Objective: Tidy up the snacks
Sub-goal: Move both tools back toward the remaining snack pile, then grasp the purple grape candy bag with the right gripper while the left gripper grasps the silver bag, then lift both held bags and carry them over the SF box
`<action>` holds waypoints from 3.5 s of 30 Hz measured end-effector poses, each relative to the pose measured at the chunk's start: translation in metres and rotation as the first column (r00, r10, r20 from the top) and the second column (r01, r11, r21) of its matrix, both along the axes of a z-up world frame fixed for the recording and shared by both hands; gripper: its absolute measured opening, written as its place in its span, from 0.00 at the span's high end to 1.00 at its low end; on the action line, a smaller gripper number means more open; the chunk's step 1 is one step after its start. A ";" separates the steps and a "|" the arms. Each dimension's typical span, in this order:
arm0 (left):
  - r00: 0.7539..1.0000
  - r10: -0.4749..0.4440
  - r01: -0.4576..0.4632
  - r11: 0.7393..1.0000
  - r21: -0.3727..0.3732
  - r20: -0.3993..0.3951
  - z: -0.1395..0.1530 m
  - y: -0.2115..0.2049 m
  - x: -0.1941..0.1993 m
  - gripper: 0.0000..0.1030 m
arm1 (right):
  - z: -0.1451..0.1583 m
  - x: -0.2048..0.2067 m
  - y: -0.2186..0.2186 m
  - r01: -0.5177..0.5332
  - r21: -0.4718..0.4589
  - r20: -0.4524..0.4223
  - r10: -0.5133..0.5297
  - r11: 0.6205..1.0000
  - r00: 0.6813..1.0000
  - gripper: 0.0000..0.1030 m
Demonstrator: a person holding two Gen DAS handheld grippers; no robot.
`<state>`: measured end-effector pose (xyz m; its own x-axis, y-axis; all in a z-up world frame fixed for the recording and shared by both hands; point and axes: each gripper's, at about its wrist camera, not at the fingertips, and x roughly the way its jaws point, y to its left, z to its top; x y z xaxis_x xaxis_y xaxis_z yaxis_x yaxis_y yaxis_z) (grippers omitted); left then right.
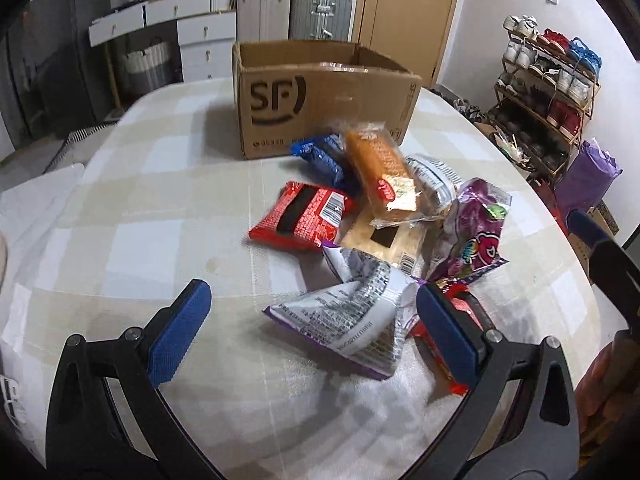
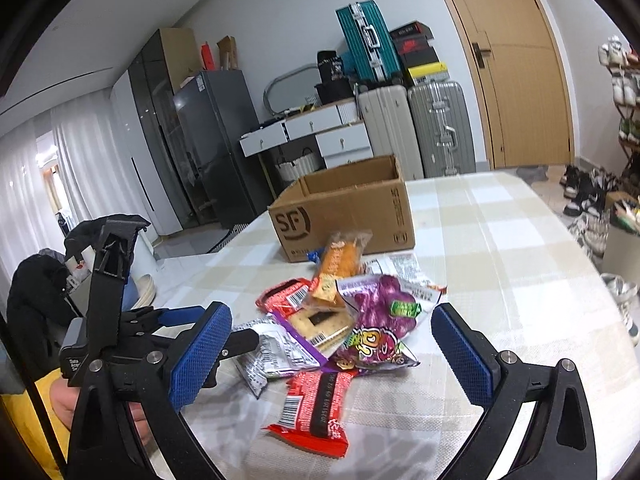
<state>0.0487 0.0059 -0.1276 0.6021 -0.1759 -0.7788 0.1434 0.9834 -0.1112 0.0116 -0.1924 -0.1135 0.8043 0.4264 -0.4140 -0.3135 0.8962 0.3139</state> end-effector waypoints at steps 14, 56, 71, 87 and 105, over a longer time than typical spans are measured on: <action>0.997 -0.078 0.075 0.986 -0.147 -0.014 -0.024 0.005 0.018 0.46 | -0.031 0.028 -0.002 -0.020 0.032 -0.081 0.023 0.999 0.996 0.01; 0.997 -0.043 0.055 0.975 -0.216 0.063 0.004 0.045 -0.021 0.46 | -0.044 0.077 -0.004 -0.010 0.014 -0.319 0.014 1.000 0.948 0.60; 0.985 -0.018 0.053 0.979 -0.198 0.171 0.060 0.051 -0.064 0.46 | 0.032 0.018 -0.003 -0.056 0.053 -0.114 0.062 0.997 0.992 0.60; 0.966 -0.020 0.065 0.984 -0.167 0.257 0.125 0.055 -0.089 0.46 | 0.078 -0.021 0.019 -0.146 0.026 -0.019 0.147 0.989 0.989 0.60; 0.938 -0.009 0.077 0.980 -0.183 0.347 0.213 0.065 0.000 0.46 | 0.170 0.066 0.016 -0.195 0.052 0.068 0.191 0.979 0.979 0.60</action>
<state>0.0490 0.0710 0.0854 0.8144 -0.3328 -0.4753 0.2483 0.9403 -0.2329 0.0773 -0.1765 0.0561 0.7278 0.5982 -0.3353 -0.4998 0.7975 0.3379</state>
